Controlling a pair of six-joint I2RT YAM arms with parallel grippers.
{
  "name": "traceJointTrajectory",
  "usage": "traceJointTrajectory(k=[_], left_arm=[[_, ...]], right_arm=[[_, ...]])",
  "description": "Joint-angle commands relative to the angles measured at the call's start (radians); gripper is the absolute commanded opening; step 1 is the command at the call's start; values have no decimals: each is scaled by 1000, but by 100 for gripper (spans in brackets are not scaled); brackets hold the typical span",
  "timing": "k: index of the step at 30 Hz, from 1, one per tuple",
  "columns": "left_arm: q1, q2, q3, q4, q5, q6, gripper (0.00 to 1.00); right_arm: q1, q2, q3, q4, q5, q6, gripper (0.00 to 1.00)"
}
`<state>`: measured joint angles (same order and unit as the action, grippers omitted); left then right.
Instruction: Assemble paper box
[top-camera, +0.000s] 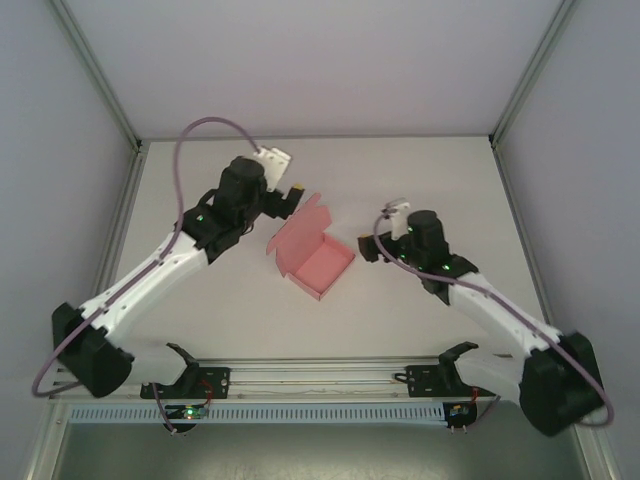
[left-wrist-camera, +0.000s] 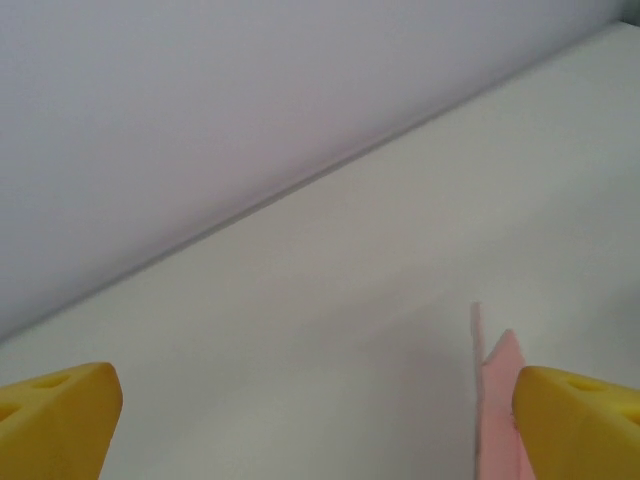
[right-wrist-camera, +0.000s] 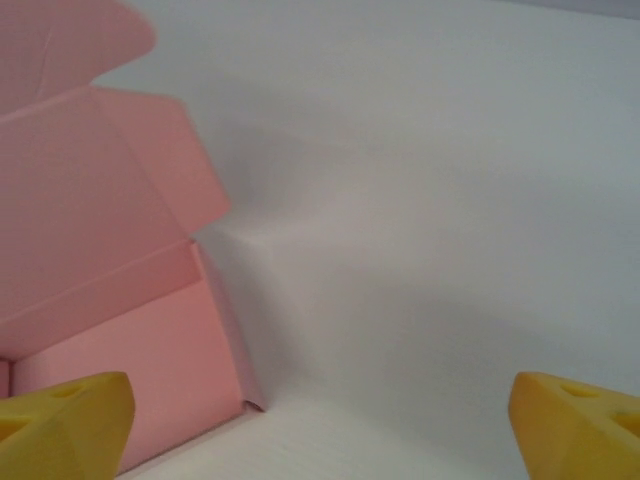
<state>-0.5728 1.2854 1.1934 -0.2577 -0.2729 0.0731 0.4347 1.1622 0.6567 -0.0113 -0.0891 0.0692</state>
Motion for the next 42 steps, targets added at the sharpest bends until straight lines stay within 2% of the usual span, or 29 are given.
traceJointTrajectory(k=[1,4,7,13,16,21,26,34,39,42], left_arm=[[35,-62,-120,-34,-304,-318,100],[85,-88,-185,-149,-347,-472,100],[96,-85,-245,-161,-338,-539,100],[103,-24,-275,-187,-326,-596,100],[103,12,-270,-181,-281,-574,100],[103,31,-270,-169,-284,-570,100],[103,19,-288,-147,-273,-546,100],[103,-4,-312,-116,-278,-552,100],[103,-15,-322,-115,-300,-565,100],[103,-21,-328,-106,-296,-564,100]], right_arm=[[51,144,102,-31,-8,-59,87],[78,281,186,-69,-29,-83,82],[96,374,251,-105,-41,-93,77],[112,484,312,-109,-16,-82,64],[115,529,338,-113,-7,-67,58],[132,585,357,-106,6,-40,49],[135,601,354,-104,43,-8,40],[136,571,309,-49,139,81,16],[137,545,277,-15,206,157,8],[138,526,248,22,218,190,6]])
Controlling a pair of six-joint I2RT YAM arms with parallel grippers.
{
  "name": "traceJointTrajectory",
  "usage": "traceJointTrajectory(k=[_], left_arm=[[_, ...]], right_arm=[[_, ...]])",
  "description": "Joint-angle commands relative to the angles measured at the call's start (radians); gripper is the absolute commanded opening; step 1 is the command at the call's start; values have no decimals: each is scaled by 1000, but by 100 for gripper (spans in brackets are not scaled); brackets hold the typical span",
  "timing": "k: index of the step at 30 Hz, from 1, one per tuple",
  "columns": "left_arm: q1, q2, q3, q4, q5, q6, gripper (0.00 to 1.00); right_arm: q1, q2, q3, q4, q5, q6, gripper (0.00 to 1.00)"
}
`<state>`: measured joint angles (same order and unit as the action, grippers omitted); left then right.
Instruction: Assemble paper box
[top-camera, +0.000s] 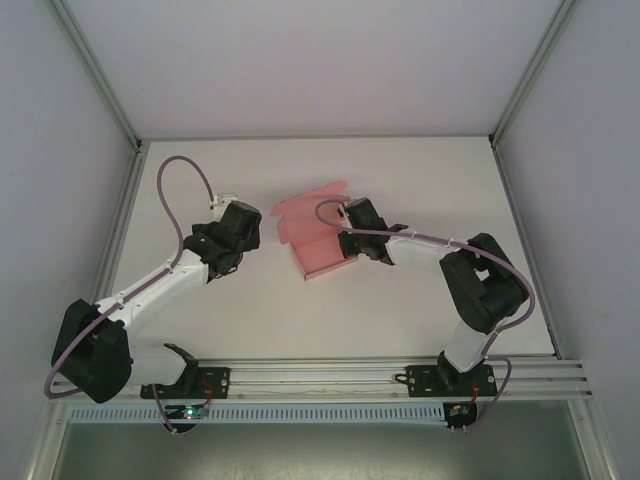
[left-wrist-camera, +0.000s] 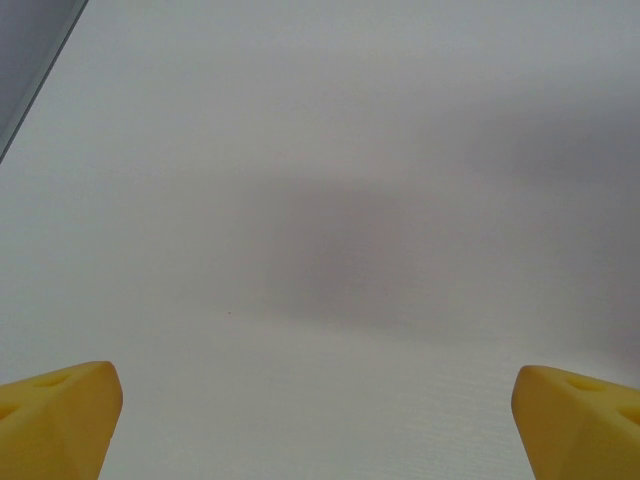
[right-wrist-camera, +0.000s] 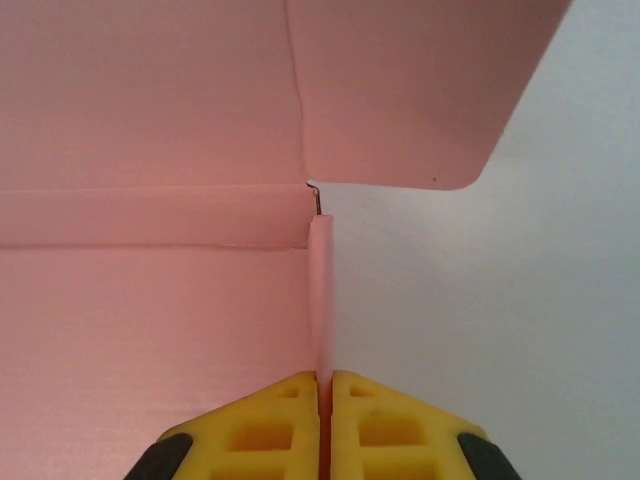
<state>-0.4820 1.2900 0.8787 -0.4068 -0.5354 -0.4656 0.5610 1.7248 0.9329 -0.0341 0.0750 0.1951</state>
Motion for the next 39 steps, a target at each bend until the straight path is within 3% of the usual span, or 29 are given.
traceJointTrajectory(k=[1,10,18,25,32,36,39], left_arm=[[13,-27,-15,46,-35,-30,100],[12,-26,-37,115,41,-3,100],[13,-3,-40,169,121,43,100],[12,-8,-49,200,175,70,100],[13,-14,-52,218,209,94,100],[14,-10,-59,298,281,145,100],[32,14,-48,341,391,169,100]], right_arm=[[11,-42,-34,51,67,81,6],[51,-70,-106,108,242,367,5],[85,-102,-114,82,238,451,7],[98,-110,-104,49,264,438,17],[101,-119,-94,49,264,421,20],[102,-166,-89,44,313,361,28],[96,-204,-83,41,342,274,41]])
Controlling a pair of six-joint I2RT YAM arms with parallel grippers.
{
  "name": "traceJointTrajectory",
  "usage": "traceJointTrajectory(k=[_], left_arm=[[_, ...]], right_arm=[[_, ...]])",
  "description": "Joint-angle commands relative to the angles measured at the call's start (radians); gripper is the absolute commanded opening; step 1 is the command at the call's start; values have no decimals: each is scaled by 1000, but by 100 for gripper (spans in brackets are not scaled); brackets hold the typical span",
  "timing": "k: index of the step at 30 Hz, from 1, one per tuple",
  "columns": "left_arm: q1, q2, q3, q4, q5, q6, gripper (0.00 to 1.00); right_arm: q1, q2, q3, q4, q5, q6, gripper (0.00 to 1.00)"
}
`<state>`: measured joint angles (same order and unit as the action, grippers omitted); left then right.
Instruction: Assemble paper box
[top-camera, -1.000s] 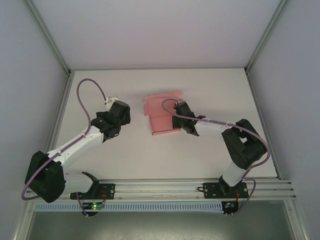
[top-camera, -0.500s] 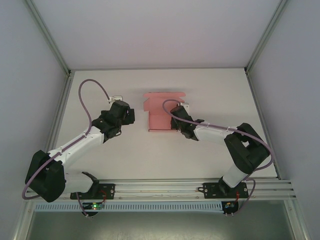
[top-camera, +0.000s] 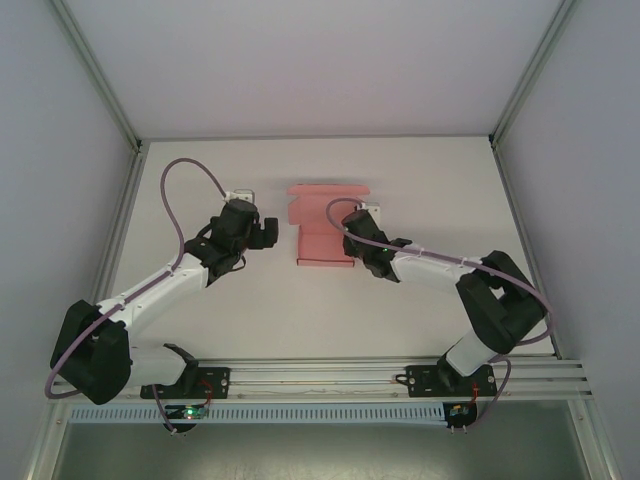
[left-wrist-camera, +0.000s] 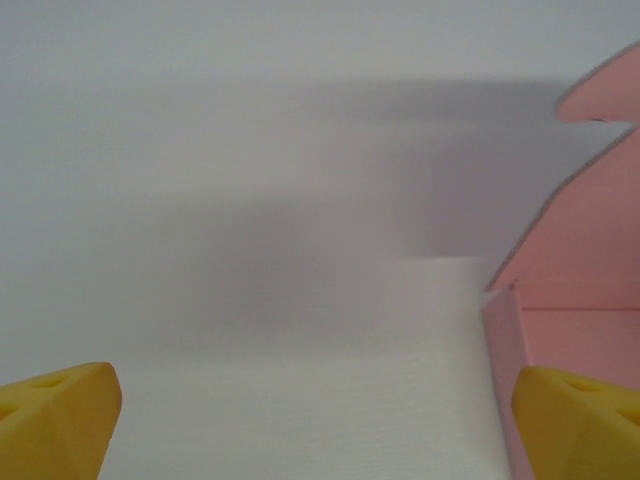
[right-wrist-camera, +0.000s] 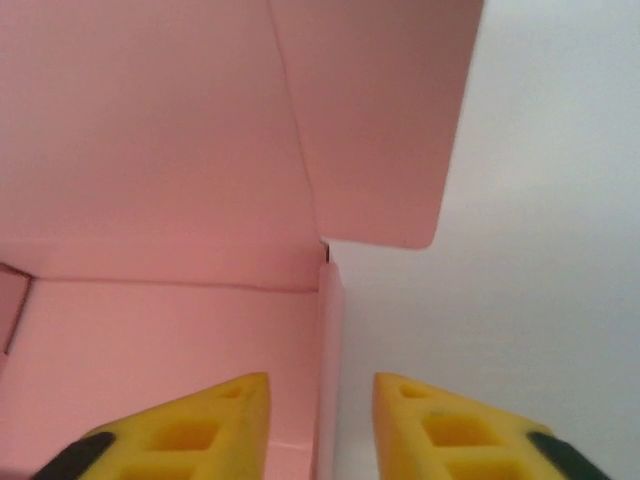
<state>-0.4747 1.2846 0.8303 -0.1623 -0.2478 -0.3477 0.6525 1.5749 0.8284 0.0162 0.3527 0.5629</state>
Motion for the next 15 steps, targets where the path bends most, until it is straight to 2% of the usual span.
traceJointTrajectory(k=[1,5,6,7,11,13,15], left_arm=[[34,30,8,106,144,54,100],[77,84,46,140,290,83,100],[93,102,61,150,340,108,100],[105,119,77,156,386,130,100],[159,206,165,144,599,210,100],[174,250,204,132,684,252,100],[182,297,253,94,723,294,100]], right_arm=[[0,-65,23,-5,68,-130,47],[-49,-96,27,44,-22,-321,70],[-71,-99,27,65,-64,-369,80],[-93,-102,32,71,-100,-388,96],[-205,-105,49,121,-351,-443,98],[-237,-94,60,140,-431,-492,98],[-251,-77,77,133,-474,-551,98]])
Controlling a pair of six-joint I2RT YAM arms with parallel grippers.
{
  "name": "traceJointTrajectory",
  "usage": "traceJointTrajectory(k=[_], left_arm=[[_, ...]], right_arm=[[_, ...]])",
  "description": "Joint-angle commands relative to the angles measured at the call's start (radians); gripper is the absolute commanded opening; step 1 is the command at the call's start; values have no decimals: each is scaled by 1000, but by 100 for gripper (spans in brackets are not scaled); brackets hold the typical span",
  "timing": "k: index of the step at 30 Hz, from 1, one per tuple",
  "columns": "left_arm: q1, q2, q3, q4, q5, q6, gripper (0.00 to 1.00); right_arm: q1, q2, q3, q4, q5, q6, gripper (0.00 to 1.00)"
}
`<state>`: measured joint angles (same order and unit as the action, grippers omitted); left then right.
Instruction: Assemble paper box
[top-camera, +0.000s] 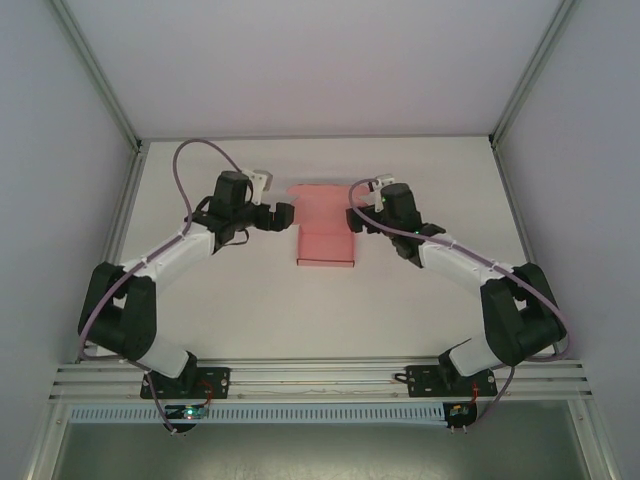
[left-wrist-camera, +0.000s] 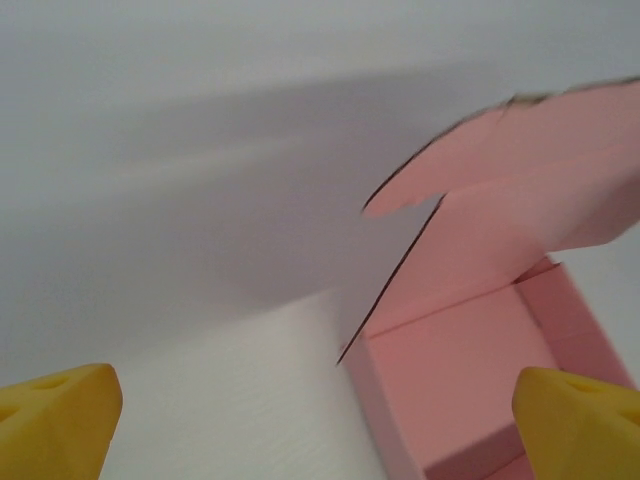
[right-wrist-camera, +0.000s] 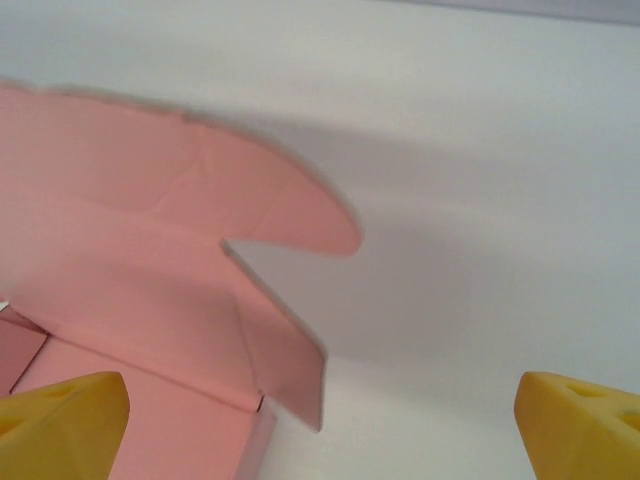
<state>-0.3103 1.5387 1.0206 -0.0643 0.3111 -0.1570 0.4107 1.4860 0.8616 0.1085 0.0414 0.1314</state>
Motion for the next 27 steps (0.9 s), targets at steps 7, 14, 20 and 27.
traceJointTrajectory(k=[7,14,20,27], left_arm=[[31,182,223,-137,253,198,100],[31,260,325,-256,360,272,85],[31,297,357,-290,338,288,66],[32,339,395,-326,331,293,50]], right_arm=[[-65,78,115,-36,-270,-148,92],[-84,112,139,-70,-303,-153,80],[-100,131,145,-75,-314,-157,62],[-106,147,155,-76,-346,-148,48]])
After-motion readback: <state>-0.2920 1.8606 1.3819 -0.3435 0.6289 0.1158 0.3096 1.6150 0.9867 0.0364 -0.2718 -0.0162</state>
